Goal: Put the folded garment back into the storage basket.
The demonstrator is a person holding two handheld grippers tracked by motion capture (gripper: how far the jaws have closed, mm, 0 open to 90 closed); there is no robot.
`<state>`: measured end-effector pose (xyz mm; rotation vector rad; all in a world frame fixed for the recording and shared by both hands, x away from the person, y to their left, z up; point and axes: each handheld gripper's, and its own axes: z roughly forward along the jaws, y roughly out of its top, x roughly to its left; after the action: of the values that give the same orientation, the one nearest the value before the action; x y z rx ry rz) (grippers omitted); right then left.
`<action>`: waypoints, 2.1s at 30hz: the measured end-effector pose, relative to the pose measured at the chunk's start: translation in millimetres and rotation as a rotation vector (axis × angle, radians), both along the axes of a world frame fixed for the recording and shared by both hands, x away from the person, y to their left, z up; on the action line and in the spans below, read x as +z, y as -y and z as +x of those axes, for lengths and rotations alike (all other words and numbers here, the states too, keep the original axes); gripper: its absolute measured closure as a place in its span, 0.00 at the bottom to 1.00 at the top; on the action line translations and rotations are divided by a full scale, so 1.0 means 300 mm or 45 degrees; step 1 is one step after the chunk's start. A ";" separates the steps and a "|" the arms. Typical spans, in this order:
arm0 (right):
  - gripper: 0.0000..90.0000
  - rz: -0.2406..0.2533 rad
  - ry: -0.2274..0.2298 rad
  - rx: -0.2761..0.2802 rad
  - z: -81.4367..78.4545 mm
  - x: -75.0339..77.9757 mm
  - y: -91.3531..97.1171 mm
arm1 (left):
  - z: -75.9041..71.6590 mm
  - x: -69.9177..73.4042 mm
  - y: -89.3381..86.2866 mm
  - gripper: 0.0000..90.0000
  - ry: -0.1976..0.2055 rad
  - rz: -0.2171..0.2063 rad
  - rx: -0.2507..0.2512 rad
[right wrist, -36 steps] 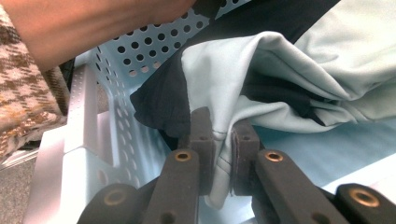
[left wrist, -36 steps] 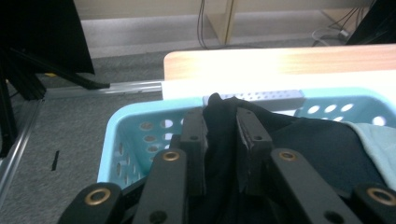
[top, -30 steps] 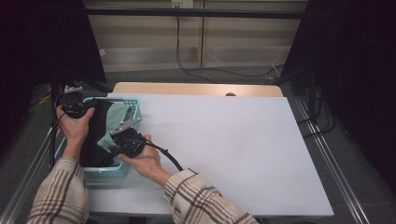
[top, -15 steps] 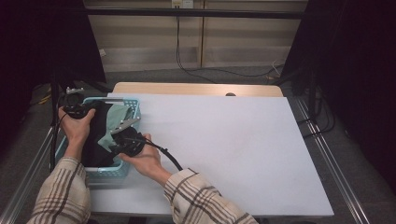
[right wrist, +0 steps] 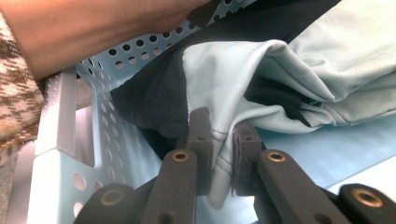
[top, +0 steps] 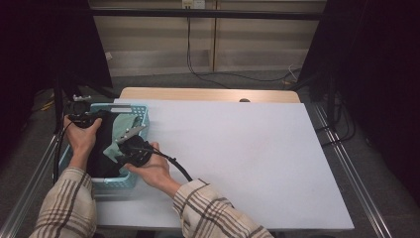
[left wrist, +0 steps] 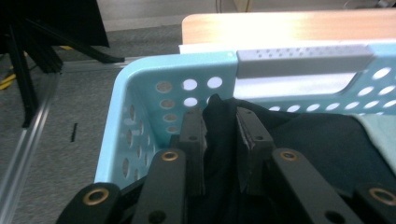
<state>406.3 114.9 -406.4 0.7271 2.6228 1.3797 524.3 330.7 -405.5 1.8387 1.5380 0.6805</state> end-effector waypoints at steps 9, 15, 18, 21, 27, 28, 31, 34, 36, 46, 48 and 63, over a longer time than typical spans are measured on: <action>0.87 -0.004 -0.019 0.014 0.001 0.004 -0.002 | 0.007 -0.009 0.003 0.81 -0.032 -0.013 -0.019; 0.74 0.015 -0.029 -0.004 0.001 0.020 0.010 | 0.001 0.005 0.001 0.66 -0.007 -0.022 -0.005; 0.66 0.020 -0.016 -0.014 0.001 0.032 0.021 | -0.006 0.025 0.006 0.57 0.023 -0.049 -0.020; 0.55 0.036 -0.009 -0.018 0.000 0.036 0.025 | -0.011 0.042 0.004 0.45 0.034 -0.060 0.005; 0.38 0.060 0.016 -0.035 -0.006 0.051 0.041 | -0.032 0.076 -0.012 0.26 0.083 -0.127 0.010; 0.37 0.065 0.012 -0.032 -0.004 0.051 0.044 | -0.036 0.082 -0.016 0.24 0.086 -0.120 -0.006; 0.28 0.074 0.012 -0.035 -0.001 0.053 0.055 | -0.054 0.100 -0.022 0.14 0.098 -0.137 -0.014; 0.23 0.092 0.015 -0.054 0.002 0.055 0.072 | -0.077 0.118 -0.025 0.10 0.148 -0.150 -0.031; 0.19 0.118 0.014 -0.076 0.004 0.057 0.086 | -0.090 0.127 -0.021 0.09 0.182 -0.160 -0.064; 0.09 0.167 0.052 -0.153 0.012 0.042 0.179 | -0.180 0.154 -0.011 0.05 0.315 -0.179 -0.219; 0.09 0.176 0.052 -0.174 0.008 0.047 0.195 | -0.202 0.158 -0.003 0.04 0.367 -0.232 -0.254; 0.03 0.277 0.198 -0.411 -0.021 0.048 0.336 | -0.346 0.158 0.070 0.05 0.483 -0.202 -0.363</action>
<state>400.1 14.0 -392.1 0.9737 2.1449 1.5615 420.6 309.6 -358.1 1.6524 1.0318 0.7009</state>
